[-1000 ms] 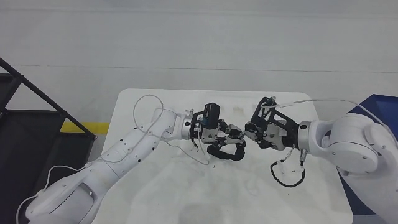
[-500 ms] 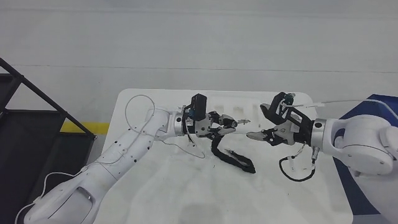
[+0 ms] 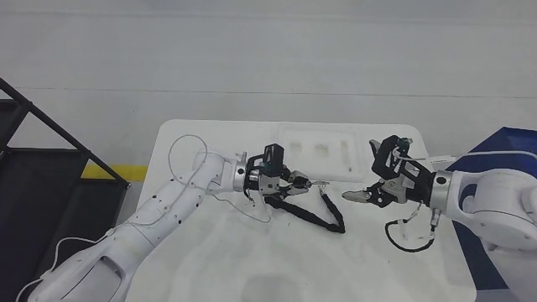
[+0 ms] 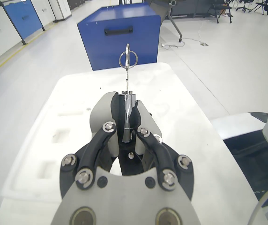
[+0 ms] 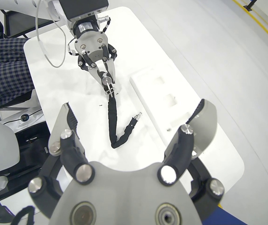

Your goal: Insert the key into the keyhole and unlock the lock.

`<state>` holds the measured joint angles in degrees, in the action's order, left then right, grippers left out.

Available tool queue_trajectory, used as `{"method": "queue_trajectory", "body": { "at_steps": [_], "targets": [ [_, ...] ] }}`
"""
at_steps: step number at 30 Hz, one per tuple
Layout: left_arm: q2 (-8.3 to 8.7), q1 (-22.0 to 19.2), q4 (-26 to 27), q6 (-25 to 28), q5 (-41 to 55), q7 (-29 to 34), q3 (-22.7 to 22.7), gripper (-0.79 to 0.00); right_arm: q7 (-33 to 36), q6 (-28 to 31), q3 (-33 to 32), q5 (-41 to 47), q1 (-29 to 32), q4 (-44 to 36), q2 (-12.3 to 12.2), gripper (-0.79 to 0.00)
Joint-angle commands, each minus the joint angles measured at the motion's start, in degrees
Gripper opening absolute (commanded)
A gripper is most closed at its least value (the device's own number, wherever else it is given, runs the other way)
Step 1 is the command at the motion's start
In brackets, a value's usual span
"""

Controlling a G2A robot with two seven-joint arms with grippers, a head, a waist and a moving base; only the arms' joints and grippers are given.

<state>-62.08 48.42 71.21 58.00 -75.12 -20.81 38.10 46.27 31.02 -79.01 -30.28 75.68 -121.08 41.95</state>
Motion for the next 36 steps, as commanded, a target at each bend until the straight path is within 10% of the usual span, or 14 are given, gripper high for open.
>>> {"method": "queue_trajectory", "body": {
  "at_steps": [1,12,14,15,24,36],
  "targets": [
    [-0.05,-0.34,-0.62,0.00,0.02,2.50,-1.53,-0.785,0.15,0.25,-0.36,0.02,0.37,0.00,-0.04,0.000],
    [-2.46,-1.95,-3.53,0.00,-1.70,13.58,-9.81,-0.785,0.63,0.70,-1.18,0.28,1.58,0.37,-0.09,0.000],
    [-2.96,-2.77,-4.57,0.00,-1.21,14.74,-12.23,-0.406,0.50,1.05,-1.01,0.39,1.58,0.75,-0.06,0.000],
    [-3.19,-3.36,-5.13,0.00,-1.16,15.50,-13.53,0.000,0.45,1.37,-0.84,0.50,1.54,1.05,-0.04,0.000],
    [-4.08,-9.83,-8.62,0.00,7.11,9.97,-19.54,0.000,-0.94,6.84,1.30,0.39,-1.54,5.95,0.29,0.000],
    [1.73,-22.89,-9.96,0.00,11.66,-7.92,-18.07,0.000,-2.28,21.29,8.13,10.23,-17.37,24.28,1.68,0.000]
  ]
}}
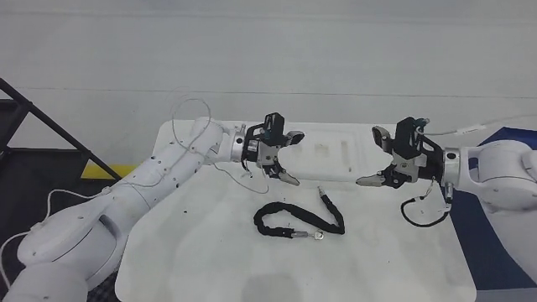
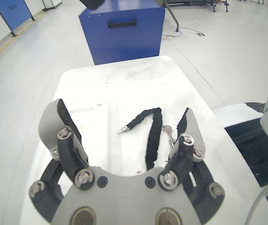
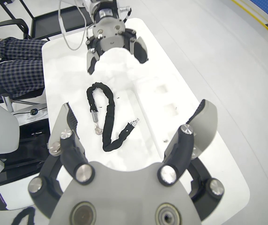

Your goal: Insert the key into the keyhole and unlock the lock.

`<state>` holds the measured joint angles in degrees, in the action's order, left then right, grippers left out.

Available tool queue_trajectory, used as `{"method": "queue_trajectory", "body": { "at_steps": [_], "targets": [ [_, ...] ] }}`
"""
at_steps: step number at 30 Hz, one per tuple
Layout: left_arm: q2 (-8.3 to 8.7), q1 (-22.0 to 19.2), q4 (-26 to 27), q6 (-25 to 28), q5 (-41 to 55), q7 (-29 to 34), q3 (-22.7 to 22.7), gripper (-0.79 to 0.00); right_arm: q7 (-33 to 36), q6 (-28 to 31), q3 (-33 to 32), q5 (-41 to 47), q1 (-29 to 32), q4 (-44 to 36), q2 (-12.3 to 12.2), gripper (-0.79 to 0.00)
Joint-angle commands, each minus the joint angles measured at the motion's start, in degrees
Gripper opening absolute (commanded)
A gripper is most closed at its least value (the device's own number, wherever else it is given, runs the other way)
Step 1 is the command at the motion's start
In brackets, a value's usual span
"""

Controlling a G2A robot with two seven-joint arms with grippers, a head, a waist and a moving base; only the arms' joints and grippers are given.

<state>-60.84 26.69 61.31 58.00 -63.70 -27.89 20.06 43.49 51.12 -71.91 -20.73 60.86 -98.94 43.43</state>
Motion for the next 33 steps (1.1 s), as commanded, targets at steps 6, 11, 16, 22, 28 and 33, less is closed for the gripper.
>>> {"method": "queue_trajectory", "body": {
  "at_steps": [6,11,16,22,28,33],
  "targets": [
    [2.82,-7.23,0.84,0.00,2.84,-2.75,-1.62,0.000,0.59,6.88,7.28,0.93,-14.81,11.23,1.97,0.000],
    [4.52,-11.89,1.92,0.00,8.56,-1.07,-4.78,0.000,-0.01,6.88,11.78,0.51,-21.70,15.54,3.07,0.000],
    [5.79,-15.29,3.79,0.00,14.63,2.09,-7.91,0.000,-2.55,6.88,13.96,0.51,-24.93,18.90,3.56,0.000],
    [5.93,-15.60,3.89,0.00,15.40,2.59,-8.31,0.000,-4.46,6.88,14.53,0.66,-25.50,19.18,3.61,-0.001],
    [5.92,-15.57,3.88,0.00,15.32,2.54,-8.28,0.000,-4.38,6.88,14.50,0.64,-25.47,19.16,3.60,-0.001],
    [5.92,-15.57,3.88,0.00,15.32,2.54,-8.28,0.000,-4.38,6.88,14.50,0.63,-25.47,19.16,3.60,0.000]
  ]
}}
